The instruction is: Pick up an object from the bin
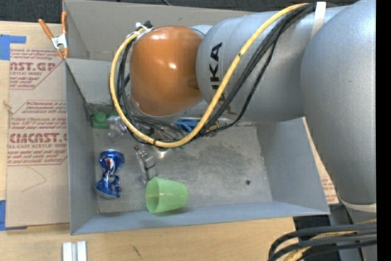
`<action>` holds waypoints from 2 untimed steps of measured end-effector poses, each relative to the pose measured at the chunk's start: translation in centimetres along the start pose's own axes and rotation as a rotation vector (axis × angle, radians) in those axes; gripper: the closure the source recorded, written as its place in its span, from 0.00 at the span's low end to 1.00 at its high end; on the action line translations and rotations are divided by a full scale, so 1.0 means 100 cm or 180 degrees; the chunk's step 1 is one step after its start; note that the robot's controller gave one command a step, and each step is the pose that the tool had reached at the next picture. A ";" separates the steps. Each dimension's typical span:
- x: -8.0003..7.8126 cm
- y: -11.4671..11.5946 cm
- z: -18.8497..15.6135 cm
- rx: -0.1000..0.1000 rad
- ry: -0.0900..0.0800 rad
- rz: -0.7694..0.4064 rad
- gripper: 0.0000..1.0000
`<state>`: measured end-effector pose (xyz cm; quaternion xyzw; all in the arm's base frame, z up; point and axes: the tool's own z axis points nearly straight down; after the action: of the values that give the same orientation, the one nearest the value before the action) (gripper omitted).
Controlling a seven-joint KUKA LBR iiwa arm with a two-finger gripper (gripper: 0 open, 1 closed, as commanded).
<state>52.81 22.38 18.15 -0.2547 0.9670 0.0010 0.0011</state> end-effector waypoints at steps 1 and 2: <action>0.003 -0.004 0.100 0.0001 0.0021 0.0742 0.00; 0.001 0.018 0.112 -0.0002 0.0007 -0.0772 0.00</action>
Offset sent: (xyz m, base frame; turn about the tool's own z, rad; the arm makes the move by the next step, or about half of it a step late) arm 0.0013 -0.0048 -0.0963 0.2322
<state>51.83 23.92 6.93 -0.3699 0.9291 0.0009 0.0001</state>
